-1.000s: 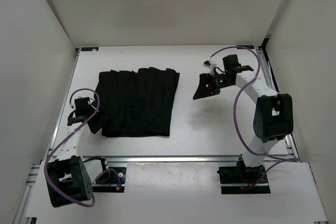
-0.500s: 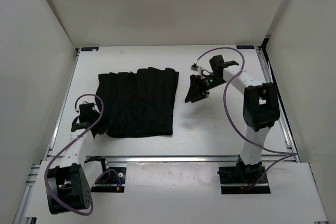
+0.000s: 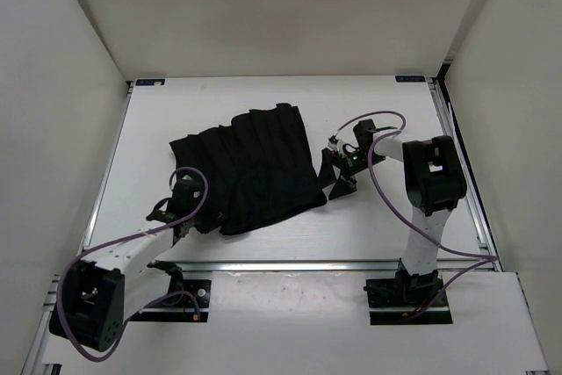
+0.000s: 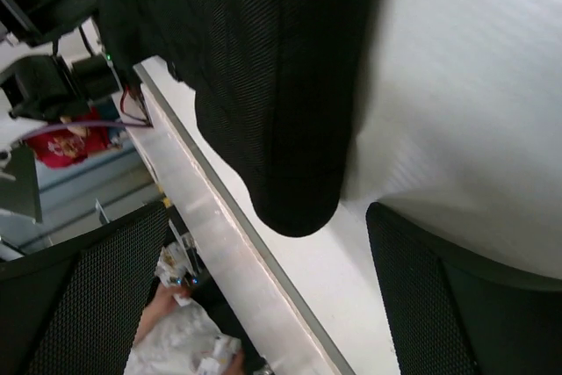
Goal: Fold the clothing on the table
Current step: Flatten the skirt out
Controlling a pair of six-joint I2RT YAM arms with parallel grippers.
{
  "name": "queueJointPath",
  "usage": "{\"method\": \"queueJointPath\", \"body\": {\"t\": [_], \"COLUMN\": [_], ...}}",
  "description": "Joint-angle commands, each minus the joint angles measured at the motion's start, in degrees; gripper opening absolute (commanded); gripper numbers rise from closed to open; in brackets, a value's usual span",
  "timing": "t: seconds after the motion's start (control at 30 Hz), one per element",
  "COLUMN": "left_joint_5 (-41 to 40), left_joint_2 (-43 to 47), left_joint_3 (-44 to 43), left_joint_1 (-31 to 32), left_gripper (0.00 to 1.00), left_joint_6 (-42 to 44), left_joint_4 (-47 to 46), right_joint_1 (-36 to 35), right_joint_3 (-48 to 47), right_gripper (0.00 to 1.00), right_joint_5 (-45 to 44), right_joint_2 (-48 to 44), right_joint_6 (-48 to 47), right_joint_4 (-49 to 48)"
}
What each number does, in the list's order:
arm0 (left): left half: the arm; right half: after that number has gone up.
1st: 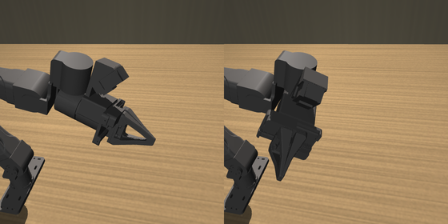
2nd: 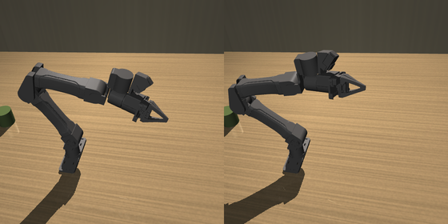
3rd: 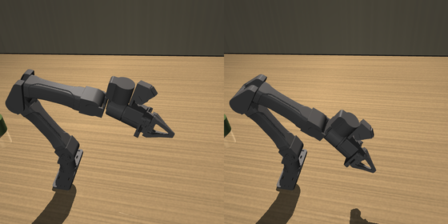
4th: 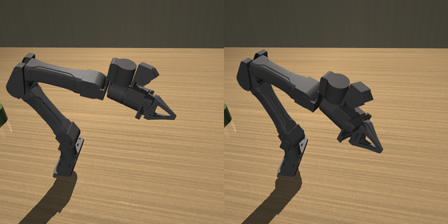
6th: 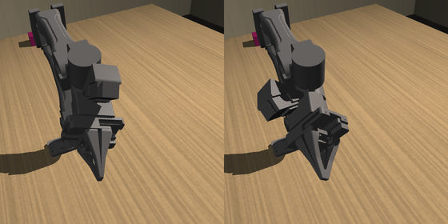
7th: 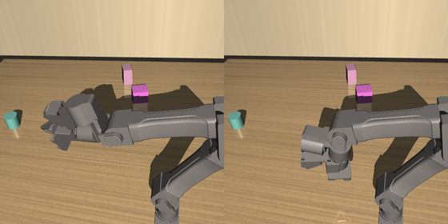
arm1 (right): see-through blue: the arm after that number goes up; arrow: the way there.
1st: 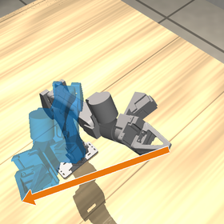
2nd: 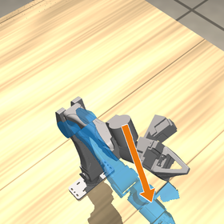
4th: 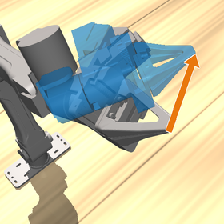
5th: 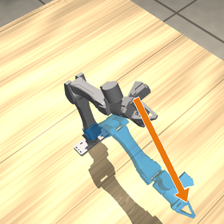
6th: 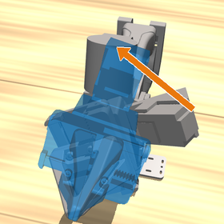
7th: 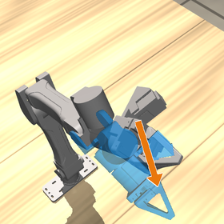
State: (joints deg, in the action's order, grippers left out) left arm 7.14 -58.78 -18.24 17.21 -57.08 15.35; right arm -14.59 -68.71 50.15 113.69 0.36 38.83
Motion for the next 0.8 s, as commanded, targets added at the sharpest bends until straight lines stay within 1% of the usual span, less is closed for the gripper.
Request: {"method": "queueJointPath", "body": {"t": [0.0,0.07,0.1,0.17,0.23,0.33,0.4,0.43,0.47,0.5,0.57,0.6,0.63,0.67,0.7,0.73,0.77], "left_joint_5": [0.2,0.0,-0.1,0.2,0.5,1.2,1.2,1.2,1.4,1.5,1.7,2.1,2.4,2.8,2.8,3.3,4.0], "left_joint_2": [0.4,1.8,2.9,3.9,5.7,8.2,10.0,10.5,10.8,11.4,12.4,12.8,13.3,13.6,14.2,15.0,15.3], "left_joint_3": [1.6,1.6,1.9,2.7,3.9,5.7,7.2,7.7,8.4,9.1,9.4,9.6,10.0,10.1,10.3,10.5,10.4], "left_joint_1": [-0.7,-1.7,-2.2,-2.9,-3.0,-2.7,-2.3,-2.4,-2.3,-2.1,-3.0,-3.1,-3.3,-3.8,-4.1,-5.0,-6.6], "left_gripper": [0.05,0.12,0.13,0.18,0.19,0.24,0.27,0.28,0.29,0.29,0.32,0.32,0.32,0.32,0.24,0.08,0.01], "left_joint_6": [-1.8,-1.7,-1.6,-2.2,-2.7,-4.5,-6.4,-6.6,-6.7,-7.1,-7.4,-7.6,-7.7,-7.8,-7.8,-7.1,-6.5], "left_joint_4": [-0.4,-0.2,0.1,0.2,0.0,-1.2,-2.3,-3.2,-3.2,-3.4,-3.8,-4.3,-4.4,-4.6,-4.6,-4.5,-4.0], "right_joint_1": [1.1,1.0,1.1,1.4,1.0,-0.6,-1.9,-2.8,-3.8,-4.0,-5.7,-5.6,-5.7,-5.5,-5.3,-4.5,-3.1], "right_joint_3": [-0.8,-1.6,-2.0,-3.2,-3.9,-4.9,-5.3,-5.7,-5.9,-6.0,-6.5,-7.1,-7.8,-8.0,-8.6,-8.7,-8.7], "right_gripper": [0.99,0.99,0.99,0.98,0.95,0.9,0.82,0.77,0.68,0.62,0.36,0.29,0.11,0.0,0.0,0.0,0.0], "right_joint_5": [-7.2,-9.1,-9.6,-9.3,-9.4,-9.5,-9.7,-9.6,-9.9,-10.2,-10.8,-11.5,-12.1,-12.4,-13.7,-14.9,-15.1], "right_joint_2": [0.6,1.7,2.5,3.8,4.9,5.7,6.4,6.3,7.1,7.0,7.1,7.0,7.2,6.9,6.2,5.1,4.4], "right_joint_6": [2.3,2.3,1.9,2.2,2.0,2.2,2.9,3.1,3.3,3.2,3.9,3.2,3.2,3.1,3.2,2.8,3.0], "right_joint_4": [-4.7,-5.0,-4.8,-4.6,-4.7,-4.8,-5.4,-5.6,-5.9,-5.9,-5.9,-5.5,-5.2,-4.8,-3.9,-3.5,-3.5]}}
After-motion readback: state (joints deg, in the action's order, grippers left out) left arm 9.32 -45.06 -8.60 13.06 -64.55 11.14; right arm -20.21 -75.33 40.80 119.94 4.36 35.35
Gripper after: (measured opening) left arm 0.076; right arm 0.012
